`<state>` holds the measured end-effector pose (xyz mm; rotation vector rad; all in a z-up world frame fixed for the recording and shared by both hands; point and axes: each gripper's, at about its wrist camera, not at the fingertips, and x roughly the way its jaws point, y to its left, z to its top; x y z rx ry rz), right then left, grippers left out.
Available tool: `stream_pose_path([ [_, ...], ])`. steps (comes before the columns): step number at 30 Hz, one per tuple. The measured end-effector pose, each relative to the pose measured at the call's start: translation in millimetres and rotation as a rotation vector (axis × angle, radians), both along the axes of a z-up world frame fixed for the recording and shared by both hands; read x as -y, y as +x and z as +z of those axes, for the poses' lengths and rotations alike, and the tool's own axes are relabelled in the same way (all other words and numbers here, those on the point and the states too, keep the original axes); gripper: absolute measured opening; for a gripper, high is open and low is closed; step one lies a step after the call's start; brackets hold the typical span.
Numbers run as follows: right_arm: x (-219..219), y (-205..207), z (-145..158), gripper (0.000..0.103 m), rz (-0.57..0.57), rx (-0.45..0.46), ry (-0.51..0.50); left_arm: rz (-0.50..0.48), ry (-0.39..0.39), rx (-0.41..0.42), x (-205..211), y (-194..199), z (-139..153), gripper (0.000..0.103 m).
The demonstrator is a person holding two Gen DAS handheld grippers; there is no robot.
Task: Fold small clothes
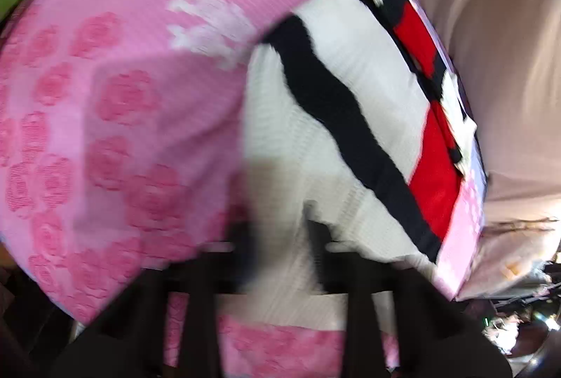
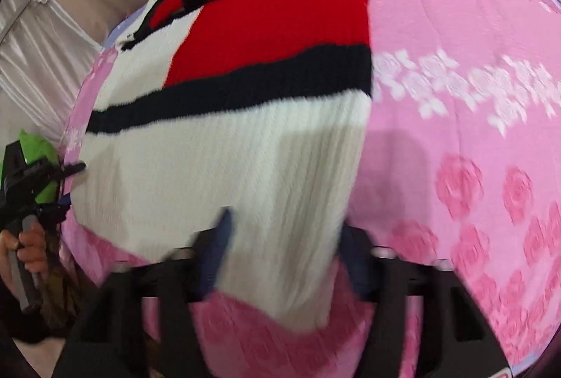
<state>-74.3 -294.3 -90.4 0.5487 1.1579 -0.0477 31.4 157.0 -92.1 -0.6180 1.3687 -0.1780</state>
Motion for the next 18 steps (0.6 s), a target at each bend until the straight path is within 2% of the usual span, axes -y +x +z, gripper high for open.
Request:
stream_pose_path([
  [2, 20, 3, 16, 0.008, -0.052, 0.048, 0.043, -0.024, 0.011, 0.049, 7, 2, 22, 0.012],
  [5, 49, -16, 63, 0.007, -0.101, 0.134, -0.031, -0.095, 0.024, 0.118, 11, -10, 60, 0.011],
  [7, 73, -42, 86, 0.007, -0.123, 0.147, -0.057, -0.146, 0.02, 0.098, 15, -23, 66, 0.011],
  [8, 81, -56, 92, 0.006, -0.12, 0.124, -0.079, -0.176, 0.022, 0.073, 18, -33, 65, 0.011],
  [10, 86, -81, 88, 0.005, -0.075, 0.043, -0.106, -0.243, 0.057, -0.011, 30, -67, 48, 0.011],
  [12, 75, -108, 69, 0.005, -0.003, -0.088, -0.127, -0.27, 0.062, -0.125, 33, -103, 22, 0.01],
  [15, 50, -174, 26, 0.005, 0.134, -0.35, -0.077, -0.264, 0.071, -0.279, 24, -159, -4, 0.01],
  [17, 44, -199, 21, 0.005, 0.159, -0.428, -0.02, -0.219, 0.043, -0.307, 12, -175, 6, 0.01],
  [18, 47, -202, 27, 0.005, 0.15, -0.425, 0.01, -0.213, 0.029, -0.285, 11, -171, 16, 0.01],
])
